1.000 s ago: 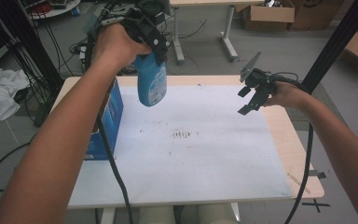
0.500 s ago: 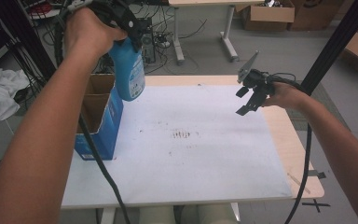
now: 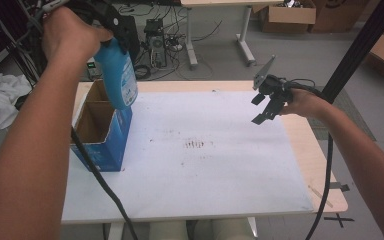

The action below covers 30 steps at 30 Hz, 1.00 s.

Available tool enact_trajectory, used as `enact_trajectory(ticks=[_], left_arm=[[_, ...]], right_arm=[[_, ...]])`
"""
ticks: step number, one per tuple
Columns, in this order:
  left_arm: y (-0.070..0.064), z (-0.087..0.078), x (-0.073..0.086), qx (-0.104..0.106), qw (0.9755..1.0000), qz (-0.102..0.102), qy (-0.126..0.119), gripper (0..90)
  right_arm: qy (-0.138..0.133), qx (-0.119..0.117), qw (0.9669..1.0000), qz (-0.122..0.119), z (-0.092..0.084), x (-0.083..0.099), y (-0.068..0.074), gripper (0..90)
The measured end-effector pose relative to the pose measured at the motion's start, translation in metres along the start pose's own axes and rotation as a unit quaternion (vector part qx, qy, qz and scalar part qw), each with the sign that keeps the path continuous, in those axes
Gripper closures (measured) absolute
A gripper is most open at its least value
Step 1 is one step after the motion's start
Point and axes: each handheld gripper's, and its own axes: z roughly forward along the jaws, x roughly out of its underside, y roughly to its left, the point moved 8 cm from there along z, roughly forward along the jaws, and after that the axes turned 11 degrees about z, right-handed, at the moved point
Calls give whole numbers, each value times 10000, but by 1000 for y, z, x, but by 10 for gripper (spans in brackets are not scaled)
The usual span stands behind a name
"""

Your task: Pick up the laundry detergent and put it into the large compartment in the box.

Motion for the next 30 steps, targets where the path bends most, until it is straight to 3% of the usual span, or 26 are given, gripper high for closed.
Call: enact_trajectory(ticks=[2,20,30], left_arm=[[8,1,6,-57,9999,-147,21,382],[43,9,33,-356,9966,-734,73,382],[59,22,46,-517,9945,-904,102,382]], right_arm=[[-1,-1,10000,-7,0,-1,1,183],[17,-10,10000,-41,3,-4,3,183],[31,-10,10000,-44,4,-5,3,183]])
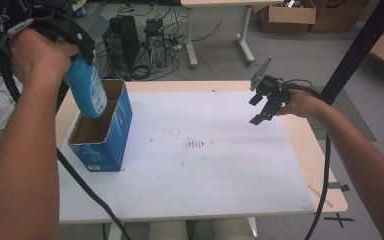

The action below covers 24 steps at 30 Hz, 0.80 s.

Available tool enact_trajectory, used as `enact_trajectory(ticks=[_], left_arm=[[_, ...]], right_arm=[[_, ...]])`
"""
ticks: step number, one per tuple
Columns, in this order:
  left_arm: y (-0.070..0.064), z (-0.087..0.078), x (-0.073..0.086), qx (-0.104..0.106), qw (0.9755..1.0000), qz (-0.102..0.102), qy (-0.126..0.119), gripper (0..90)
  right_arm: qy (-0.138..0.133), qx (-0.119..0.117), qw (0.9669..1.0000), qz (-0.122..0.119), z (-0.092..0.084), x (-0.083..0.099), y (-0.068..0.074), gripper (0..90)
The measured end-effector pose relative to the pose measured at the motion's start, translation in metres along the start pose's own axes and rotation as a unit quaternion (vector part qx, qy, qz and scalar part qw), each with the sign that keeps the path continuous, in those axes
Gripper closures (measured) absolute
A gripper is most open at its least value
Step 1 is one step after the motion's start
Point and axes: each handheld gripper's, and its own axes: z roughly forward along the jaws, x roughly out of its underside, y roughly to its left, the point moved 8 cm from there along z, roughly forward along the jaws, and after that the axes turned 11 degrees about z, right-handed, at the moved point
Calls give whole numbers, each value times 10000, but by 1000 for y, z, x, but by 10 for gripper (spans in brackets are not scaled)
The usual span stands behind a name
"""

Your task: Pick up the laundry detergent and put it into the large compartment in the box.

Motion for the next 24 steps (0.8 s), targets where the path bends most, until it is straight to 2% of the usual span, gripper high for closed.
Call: enact_trajectory(ticks=[4,8,12,18,24], left_arm=[[4,11,5,29,10000,-17,-2,382],[4,25,10,27,10000,68,22,382],[5,39,13,104,9999,13,37,382],[4,57,18,148,9998,100,93,382],[6,77,25,138,9998,110,126,383]], right_arm=[[4,4,10000,4,0,-2,0,183],[10,5,10000,4,0,-3,0,183],[20,-3,10000,7,1,-3,1,183],[26,5,10000,50,0,-1,-1,183],[32,13,10000,61,1,1,-2,183]])
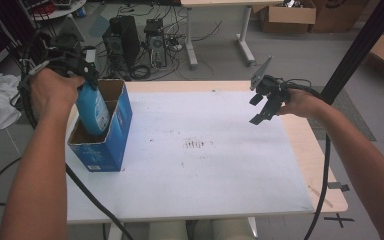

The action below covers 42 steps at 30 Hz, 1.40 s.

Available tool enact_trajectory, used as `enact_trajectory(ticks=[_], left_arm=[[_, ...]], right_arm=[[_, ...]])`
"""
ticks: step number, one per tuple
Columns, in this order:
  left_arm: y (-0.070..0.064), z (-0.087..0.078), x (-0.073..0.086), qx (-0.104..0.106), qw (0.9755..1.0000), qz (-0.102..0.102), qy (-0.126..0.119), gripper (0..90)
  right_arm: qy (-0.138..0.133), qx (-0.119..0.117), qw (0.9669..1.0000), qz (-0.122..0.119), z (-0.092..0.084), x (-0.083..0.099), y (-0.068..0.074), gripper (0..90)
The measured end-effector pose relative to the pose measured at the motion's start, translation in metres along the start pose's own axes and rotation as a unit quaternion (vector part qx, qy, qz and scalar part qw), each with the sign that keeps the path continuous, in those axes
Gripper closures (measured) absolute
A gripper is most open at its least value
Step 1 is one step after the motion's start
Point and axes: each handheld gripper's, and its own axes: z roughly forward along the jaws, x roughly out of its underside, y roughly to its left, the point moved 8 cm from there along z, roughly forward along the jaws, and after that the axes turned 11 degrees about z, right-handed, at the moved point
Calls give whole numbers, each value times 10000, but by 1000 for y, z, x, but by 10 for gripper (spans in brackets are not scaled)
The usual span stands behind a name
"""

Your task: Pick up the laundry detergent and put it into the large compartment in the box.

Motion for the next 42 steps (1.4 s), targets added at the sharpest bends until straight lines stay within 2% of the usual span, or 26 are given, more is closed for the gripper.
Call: enact_trajectory(ticks=[6,17,31,42], left_arm=[[2,20,9,39,10000,20,62,382],[5,53,25,-28,9999,116,92,382],[-2,79,35,17,9995,224,212,383],[-8,100,43,45,9993,211,305,382]], right_arm=[[9,-11,10000,19,2,0,-1,183],[44,-35,10000,37,6,0,-2,183],[56,-30,10000,46,6,0,-3,183],[58,-45,10000,55,7,1,-3,183]])
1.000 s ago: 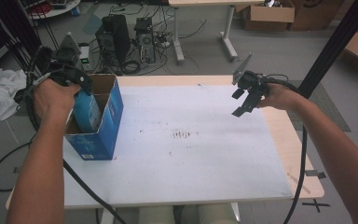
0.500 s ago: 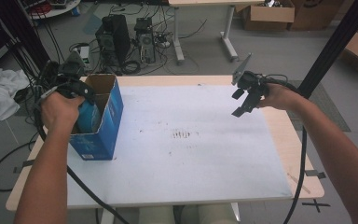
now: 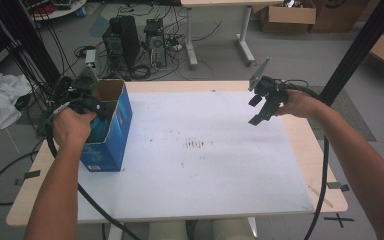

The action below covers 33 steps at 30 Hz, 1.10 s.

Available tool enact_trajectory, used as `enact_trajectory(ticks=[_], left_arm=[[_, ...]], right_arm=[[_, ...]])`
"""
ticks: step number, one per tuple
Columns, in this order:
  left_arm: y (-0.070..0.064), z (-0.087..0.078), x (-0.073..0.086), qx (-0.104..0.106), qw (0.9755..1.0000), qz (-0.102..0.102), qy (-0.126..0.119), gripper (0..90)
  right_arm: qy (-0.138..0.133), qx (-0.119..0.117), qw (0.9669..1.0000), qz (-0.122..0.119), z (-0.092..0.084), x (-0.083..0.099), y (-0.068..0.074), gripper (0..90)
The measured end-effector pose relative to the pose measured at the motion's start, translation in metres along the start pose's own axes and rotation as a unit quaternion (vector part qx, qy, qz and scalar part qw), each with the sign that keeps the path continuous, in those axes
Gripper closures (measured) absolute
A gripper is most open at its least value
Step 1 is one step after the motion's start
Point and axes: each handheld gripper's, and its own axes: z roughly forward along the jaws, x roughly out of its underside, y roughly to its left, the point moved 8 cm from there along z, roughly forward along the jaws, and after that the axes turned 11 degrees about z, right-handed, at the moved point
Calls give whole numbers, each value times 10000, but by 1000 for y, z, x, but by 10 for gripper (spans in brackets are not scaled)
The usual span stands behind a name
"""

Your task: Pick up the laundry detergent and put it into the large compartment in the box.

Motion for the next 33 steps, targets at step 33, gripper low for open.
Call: enact_trajectory(ticks=[33], left_arm=[[-5,18,4,99,9996,13,269,376]], right_arm=[[-16,-4,10000,32,1,4,-1,183]])
